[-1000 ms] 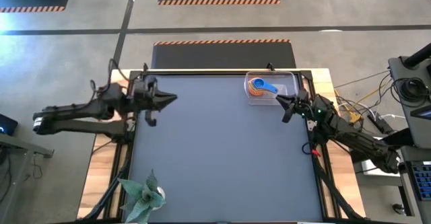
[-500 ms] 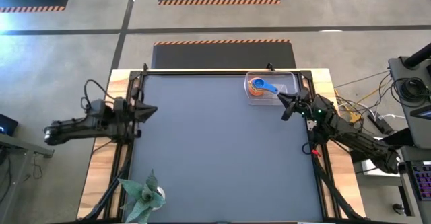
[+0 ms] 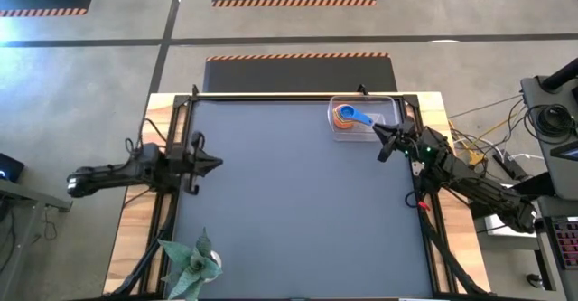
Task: Nest measuring cups in basket
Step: Return to Home Position
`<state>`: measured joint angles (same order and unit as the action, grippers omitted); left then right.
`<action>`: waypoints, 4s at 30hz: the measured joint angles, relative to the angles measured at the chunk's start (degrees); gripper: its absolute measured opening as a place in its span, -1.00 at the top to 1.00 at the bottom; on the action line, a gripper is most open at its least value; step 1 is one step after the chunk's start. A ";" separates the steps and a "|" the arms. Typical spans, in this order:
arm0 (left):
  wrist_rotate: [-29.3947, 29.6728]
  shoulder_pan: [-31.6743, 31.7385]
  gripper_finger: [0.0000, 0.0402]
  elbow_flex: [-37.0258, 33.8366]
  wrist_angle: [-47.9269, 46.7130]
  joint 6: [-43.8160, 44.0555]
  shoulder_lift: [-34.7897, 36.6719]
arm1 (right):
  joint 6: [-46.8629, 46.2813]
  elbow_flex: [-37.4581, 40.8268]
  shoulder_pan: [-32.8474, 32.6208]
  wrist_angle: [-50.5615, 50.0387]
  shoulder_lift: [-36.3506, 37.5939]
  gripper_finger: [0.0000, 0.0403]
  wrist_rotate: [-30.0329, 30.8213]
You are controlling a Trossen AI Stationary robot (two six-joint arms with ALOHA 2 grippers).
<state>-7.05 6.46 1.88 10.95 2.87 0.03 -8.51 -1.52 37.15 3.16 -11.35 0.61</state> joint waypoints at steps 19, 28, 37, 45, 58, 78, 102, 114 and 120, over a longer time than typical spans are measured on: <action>-0.07 -0.70 1.00 -1.30 -8.90 2.78 -0.33 | 1.91 0.70 0.00 -0.83 2.96 0.74 9.37; -0.08 -0.70 1.00 -1.33 -8.99 3.18 -0.16 | 5.59 0.57 -0.03 -2.86 6.45 0.74 -4.50; -0.07 -0.70 1.00 -1.33 -9.08 2.71 -2.52 | 5.63 0.57 -0.04 -2.99 6.23 0.74 -4.89; -0.04 -0.70 1.00 -1.33 -8.72 5.88 -3.89 | 3.74 0.57 -0.04 -2.78 6.29 0.74 -5.03; -0.07 -0.70 1.00 -0.93 -8.01 6.01 -4.18 | -4.38 0.52 -0.04 -1.43 6.29 0.74 -5.37; -0.02 -0.70 1.00 -0.78 -7.99 6.01 -4.20 | -4.40 0.33 -0.04 -1.20 6.29 0.74 -5.13; 0.00 -0.70 1.00 -0.74 -7.97 6.01 -4.20 | -4.40 0.28 -0.04 -1.20 6.29 0.74 -5.08; 0.01 -0.70 1.00 -0.74 -7.97 6.01 -4.20 | -4.40 0.28 -0.04 -1.19 6.29 0.74 -5.08; 0.02 -0.68 1.00 -0.74 -7.97 6.01 -4.20 | -4.40 0.28 -0.04 -1.20 6.29 0.74 -5.06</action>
<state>-7.03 5.78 1.15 2.98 8.88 -4.16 -12.91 -1.23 37.10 1.96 -5.06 -4.45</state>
